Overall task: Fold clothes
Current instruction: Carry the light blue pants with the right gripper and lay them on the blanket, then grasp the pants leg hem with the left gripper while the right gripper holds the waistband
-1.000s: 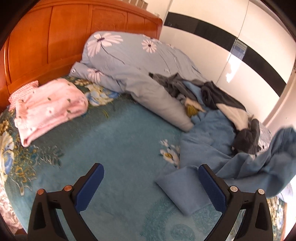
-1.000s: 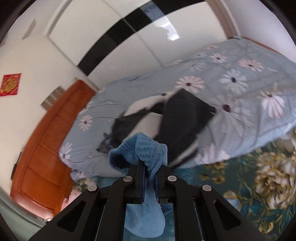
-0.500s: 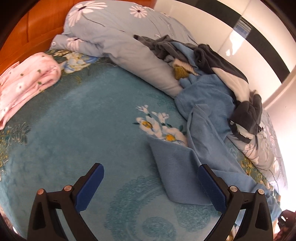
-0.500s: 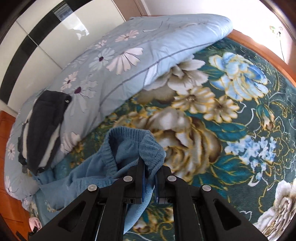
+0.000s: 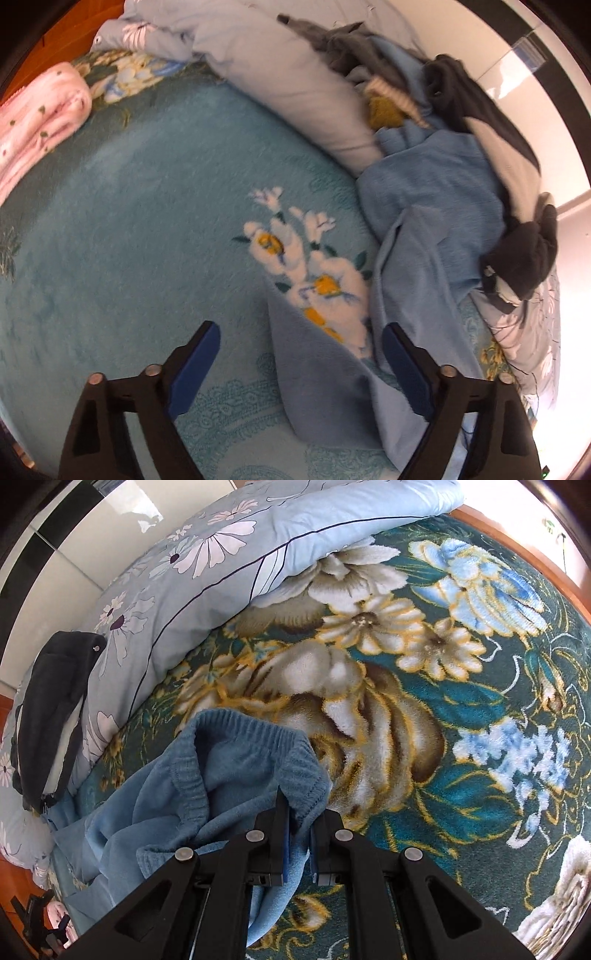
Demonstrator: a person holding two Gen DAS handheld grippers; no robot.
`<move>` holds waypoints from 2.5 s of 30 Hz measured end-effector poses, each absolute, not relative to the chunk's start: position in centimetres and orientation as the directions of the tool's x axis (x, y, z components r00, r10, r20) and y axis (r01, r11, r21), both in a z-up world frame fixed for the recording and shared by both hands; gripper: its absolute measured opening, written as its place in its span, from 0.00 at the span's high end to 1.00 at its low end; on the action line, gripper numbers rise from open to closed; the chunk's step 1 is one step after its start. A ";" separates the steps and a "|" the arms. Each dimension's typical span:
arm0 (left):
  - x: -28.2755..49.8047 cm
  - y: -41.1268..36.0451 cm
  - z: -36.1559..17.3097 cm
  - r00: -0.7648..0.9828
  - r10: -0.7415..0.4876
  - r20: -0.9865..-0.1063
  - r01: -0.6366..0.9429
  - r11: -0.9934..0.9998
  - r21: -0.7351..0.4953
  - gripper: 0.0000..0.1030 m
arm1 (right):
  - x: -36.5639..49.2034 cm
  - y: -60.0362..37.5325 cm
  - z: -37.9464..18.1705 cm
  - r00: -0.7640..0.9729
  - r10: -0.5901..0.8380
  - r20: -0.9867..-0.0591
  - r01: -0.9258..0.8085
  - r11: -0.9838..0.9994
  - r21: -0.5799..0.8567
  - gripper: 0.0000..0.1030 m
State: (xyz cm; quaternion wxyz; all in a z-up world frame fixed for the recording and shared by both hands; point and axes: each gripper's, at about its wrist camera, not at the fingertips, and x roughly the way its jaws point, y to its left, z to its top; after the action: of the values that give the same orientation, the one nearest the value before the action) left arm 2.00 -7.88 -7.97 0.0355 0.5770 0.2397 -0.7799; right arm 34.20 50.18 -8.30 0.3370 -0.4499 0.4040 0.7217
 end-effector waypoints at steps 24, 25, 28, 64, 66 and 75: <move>6.3 -11.8 2.6 -0.610 0.385 -0.693 0.180 -0.784 -0.594 0.98 | 32.9 48.7 -4.3 -0.497 0.100 -0.862 -0.794 -0.453 0.405 0.91; 7.2 -12.3 3.2 -0.630 0.372 -0.682 0.168 -0.792 -0.587 0.98 | 33.0 48.5 -4.1 -0.501 0.099 -0.860 -0.788 -0.464 0.405 0.91; 9.7 -13.5 0.0 -0.583 0.303 -0.754 0.232 -0.828 -0.511 0.98 | 33.5 48.0 -4.9 -0.468 0.093 -0.879 -0.797 -0.474 0.374 0.91; 15.3 -17.3 -8.5 -0.438 0.250 -0.863 0.445 -0.774 -0.450 0.98 | 28.3 39.7 -6.4 -0.254 -0.022 -0.967 -0.570 -0.805 0.168 0.77; 15.5 -17.7 -8.7 -0.440 0.260 -0.860 0.455 -0.760 -0.463 0.98 | 28.3 39.8 -6.6 -0.241 -0.026 -0.970 -0.569 -0.806 0.163 0.89; 15.7 -18.3 -9.1 -0.440 0.273 -0.856 0.476 -0.737 -0.480 0.98 | 27.2 45.9 0.5 -0.393 0.190 -0.900 -0.670 -0.729 0.139 0.92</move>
State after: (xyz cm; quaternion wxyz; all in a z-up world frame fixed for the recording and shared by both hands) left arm 15.74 -18.25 -9.15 0.0659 0.5251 0.3565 -0.7699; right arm 27.20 45.93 0.52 0.2697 -0.4802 0.2500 0.7964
